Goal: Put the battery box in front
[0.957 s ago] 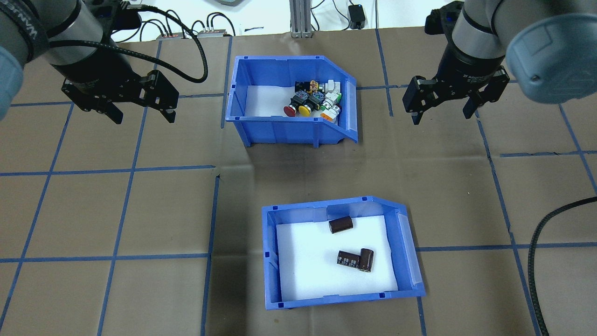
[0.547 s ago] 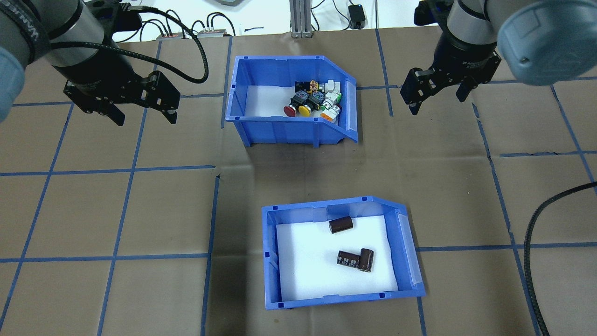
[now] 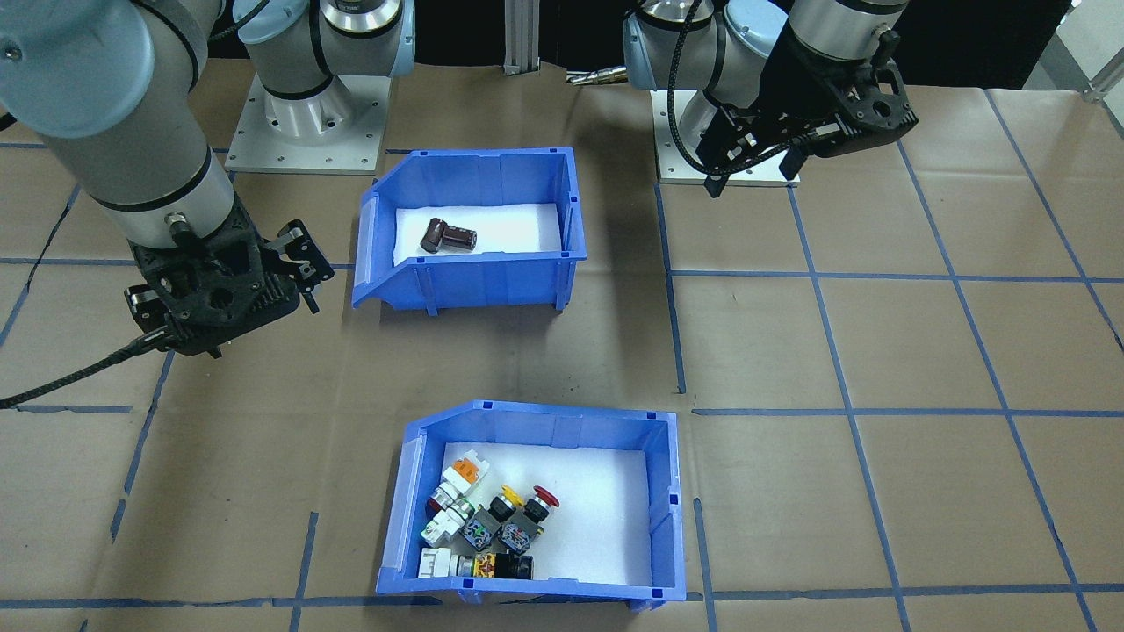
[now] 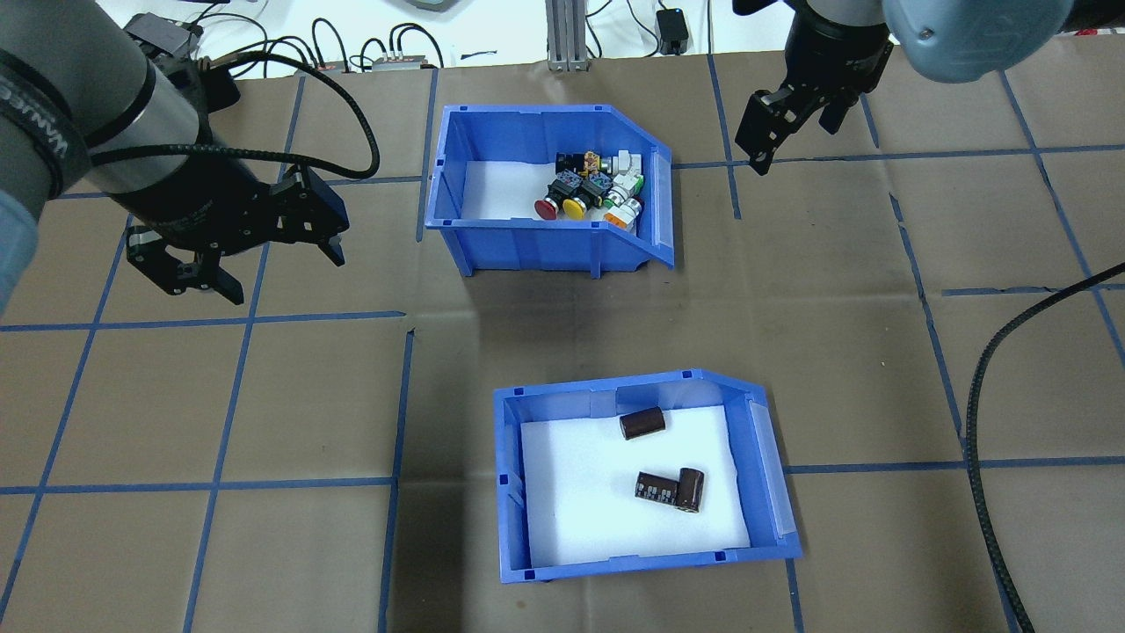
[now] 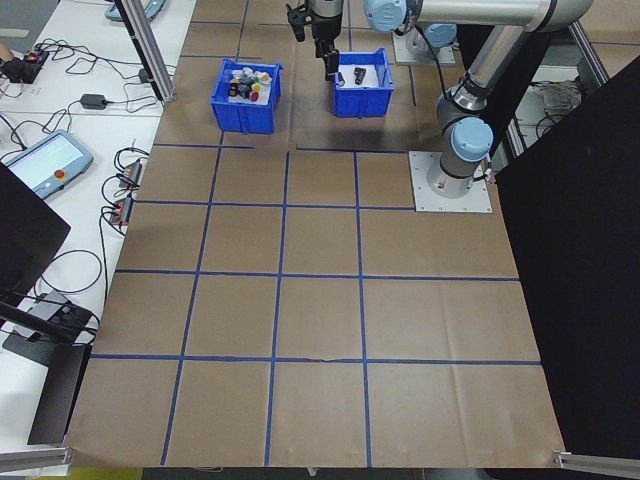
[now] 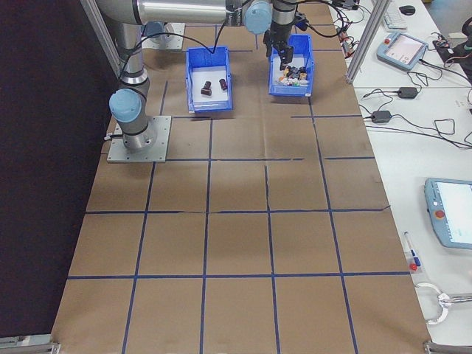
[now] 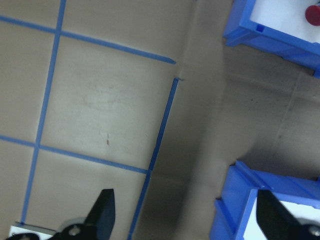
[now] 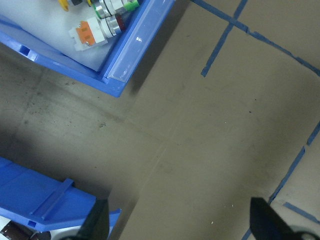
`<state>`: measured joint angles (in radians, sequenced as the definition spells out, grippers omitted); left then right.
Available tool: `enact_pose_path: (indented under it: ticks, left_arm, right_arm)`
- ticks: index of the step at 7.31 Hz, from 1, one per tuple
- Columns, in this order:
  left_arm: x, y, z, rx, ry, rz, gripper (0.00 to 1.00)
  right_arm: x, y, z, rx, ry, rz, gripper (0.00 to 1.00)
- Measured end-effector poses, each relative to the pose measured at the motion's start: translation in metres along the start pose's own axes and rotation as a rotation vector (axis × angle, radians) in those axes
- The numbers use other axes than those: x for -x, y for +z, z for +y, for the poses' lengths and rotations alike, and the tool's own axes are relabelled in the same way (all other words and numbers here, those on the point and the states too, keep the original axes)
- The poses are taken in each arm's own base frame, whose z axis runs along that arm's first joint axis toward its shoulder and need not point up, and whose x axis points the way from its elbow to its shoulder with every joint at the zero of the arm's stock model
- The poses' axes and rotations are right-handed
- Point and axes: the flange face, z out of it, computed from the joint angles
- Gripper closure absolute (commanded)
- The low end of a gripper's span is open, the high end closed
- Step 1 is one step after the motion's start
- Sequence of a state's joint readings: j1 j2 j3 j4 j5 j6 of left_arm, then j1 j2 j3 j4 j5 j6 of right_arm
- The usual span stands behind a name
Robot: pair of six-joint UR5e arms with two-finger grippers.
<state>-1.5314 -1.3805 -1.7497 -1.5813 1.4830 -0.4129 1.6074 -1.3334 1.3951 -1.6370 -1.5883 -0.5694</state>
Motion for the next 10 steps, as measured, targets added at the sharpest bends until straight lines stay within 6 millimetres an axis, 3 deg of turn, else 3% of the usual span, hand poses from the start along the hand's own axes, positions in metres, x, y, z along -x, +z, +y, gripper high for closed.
enact_pose_path:
  ticks: [2, 3, 6, 8, 10]
  left_arm:
    - [0.015, 0.027, 0.058, 0.066, -0.389, 0.046, 0.00]
    - [0.013, 0.042, 0.088, 0.109, -0.566, 0.053, 0.00]
    - [-0.025, 0.075, 0.175, 0.161, -0.870, 0.001, 0.00]
    - [-0.029, 0.119, 0.210, 0.174, -1.051, -0.055, 0.00]
    - [-0.039, 0.147, 0.240, 0.166, -1.099, -0.049, 0.00]
  right_arm:
    - [0.015, 0.005, -0.031, -0.006, -0.193, 0.004, 0.00]
    - [0.034, 0.012, -0.055, -0.002, -0.305, 0.005, 0.00]
    - [0.115, 0.043, -0.117, 0.016, -0.598, -0.007, 0.00]
    - [0.169, 0.077, -0.146, -0.001, -0.695, 0.004, 0.00]
    - [0.203, 0.116, -0.167, -0.009, -0.747, 0.016, 0.00]
